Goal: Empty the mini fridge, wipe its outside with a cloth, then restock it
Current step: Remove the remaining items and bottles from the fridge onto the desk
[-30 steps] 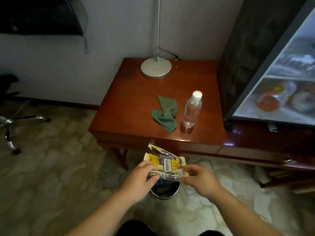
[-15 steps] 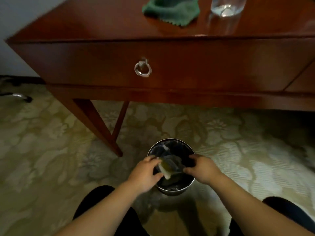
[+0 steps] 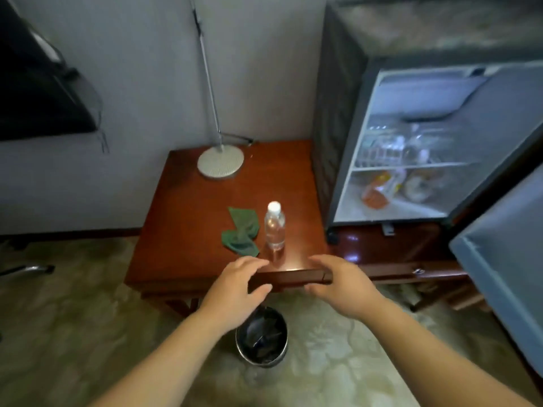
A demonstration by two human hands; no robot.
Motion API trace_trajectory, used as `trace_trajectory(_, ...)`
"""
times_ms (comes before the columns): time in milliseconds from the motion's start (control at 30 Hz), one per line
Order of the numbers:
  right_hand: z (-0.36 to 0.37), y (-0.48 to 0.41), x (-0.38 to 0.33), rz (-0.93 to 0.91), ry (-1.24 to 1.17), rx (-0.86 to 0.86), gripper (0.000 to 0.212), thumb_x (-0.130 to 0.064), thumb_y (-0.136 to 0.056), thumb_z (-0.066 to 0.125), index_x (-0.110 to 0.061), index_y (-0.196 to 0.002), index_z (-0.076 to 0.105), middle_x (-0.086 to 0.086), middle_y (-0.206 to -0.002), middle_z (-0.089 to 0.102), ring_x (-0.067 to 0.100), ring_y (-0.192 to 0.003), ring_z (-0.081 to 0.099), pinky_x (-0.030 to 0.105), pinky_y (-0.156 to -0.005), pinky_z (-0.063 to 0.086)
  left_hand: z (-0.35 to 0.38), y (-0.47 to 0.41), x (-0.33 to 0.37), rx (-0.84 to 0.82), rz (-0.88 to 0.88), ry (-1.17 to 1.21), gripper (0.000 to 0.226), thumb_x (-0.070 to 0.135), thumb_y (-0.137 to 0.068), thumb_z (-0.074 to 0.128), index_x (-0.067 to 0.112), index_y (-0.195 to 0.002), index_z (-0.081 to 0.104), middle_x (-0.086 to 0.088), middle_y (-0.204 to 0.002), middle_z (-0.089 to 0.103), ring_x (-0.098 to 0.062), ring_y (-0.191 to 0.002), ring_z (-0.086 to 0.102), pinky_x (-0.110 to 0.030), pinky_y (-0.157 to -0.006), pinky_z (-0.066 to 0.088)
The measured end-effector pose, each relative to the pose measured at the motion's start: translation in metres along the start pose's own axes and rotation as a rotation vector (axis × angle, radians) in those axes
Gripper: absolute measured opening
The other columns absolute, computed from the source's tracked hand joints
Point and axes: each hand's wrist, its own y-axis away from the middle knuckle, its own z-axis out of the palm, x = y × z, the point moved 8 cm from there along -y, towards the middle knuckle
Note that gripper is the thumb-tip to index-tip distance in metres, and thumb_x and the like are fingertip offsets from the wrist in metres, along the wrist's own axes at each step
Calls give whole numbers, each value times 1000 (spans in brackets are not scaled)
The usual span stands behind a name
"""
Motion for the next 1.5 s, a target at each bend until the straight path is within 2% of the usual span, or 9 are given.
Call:
trace_trajectory(67, -47, 11, -16, -23, -13, 63, 70, -44, -80, 80, -30, -143, 53, -9, -143, 56, 8, -127, 54, 15, -97, 38, -34, -6, 42, 36, 47, -13, 50, 45, -95, 64, 40, -143, 48, 27, -139, 38, 5, -129, 32, -18, -110, 26)
trace_trajectory(167, -85, 19, -24, -56, -42, 144, 71, -47, -80, 80, -34, -144, 51, -11, -143, 55, 9, -124, 56, 18, -94, 42, -51, -18, 80, 76, 103, -13, 51, 44, -95, 65, 40, -142, 48, 23, -143, 43, -1, -133, 36, -22, -112, 30)
trace_trajectory(267, -97, 29, -20, -61, -61, 173, 72, -47, -82, 79, -35, -146, 48, -12, -146, 52, 9, -127, 54, 22, -99, 44, -48, -20, 97, 74, 114, 1, 52, 44, -94, 65, 42, -143, 46, 20, -147, 43, -5, -137, 37, -28, -115, 33)
trace_trajectory(567, -136, 51, 1, -34, -89, 252, 68, -44, -82, 79, -34, -144, 52, -9, -141, 57, 9, -124, 54, 17, -93, 39, -52, -25, 141, 103, 164, -26, 55, 46, -96, 63, 44, -146, 42, 23, -148, 37, 3, -134, 33, -17, -103, 28)
trace_trajectory(900, -191, 91, 39, 7, -64, 371, 64, -50, -83, 76, -41, -141, 51, -15, -145, 52, 8, -126, 54, 19, -97, 40, -34, -44, 211, 69, 288, -33, 57, 46, -96, 62, 41, -148, 41, 20, -152, 38, -4, -141, 34, -29, -116, 33)
trace_trajectory(1100, -251, 137, 73, 84, 112, 521, 65, -50, -90, 69, -39, -148, 43, -16, -155, 39, 10, -141, 40, 29, -112, 37, -6, -67, 288, 2, 470, -27, 55, 47, -96, 62, 42, -146, 41, 28, -142, 36, 2, -135, 33, -21, -110, 28)
trace_trajectory(1267, -292, 179, 108, 224, 182, 661, 63, -48, -94, 63, -36, -151, 39, -15, -158, 35, 11, -145, 33, 31, -115, 32, 29, -105, 364, -104, 669, 0, 54, 45, -94, 66, 40, -144, 45, 23, -144, 41, 2, -132, 36, -22, -110, 29)
trace_trajectory(1400, -309, 216, 129, 363, 193, 795, 56, -44, -95, 63, -35, -147, 44, -16, -152, 42, 11, -139, 39, 29, -113, 34, 62, -127, 430, -195, 847, 26, 54, 41, -93, 68, 36, -143, 48, 19, -143, 45, -4, -130, 43, -31, -112, 37)
trace_trajectory(1500, -318, 239, 135, 462, 199, 859, 53, -43, -95, 63, -38, -145, 46, -18, -147, 46, 9, -137, 40, 27, -112, 35, 80, -132, 474, -253, 987, 35, 54, 43, -95, 65, 38, -145, 45, 25, -140, 39, 0, -132, 37, -23, -111, 31)
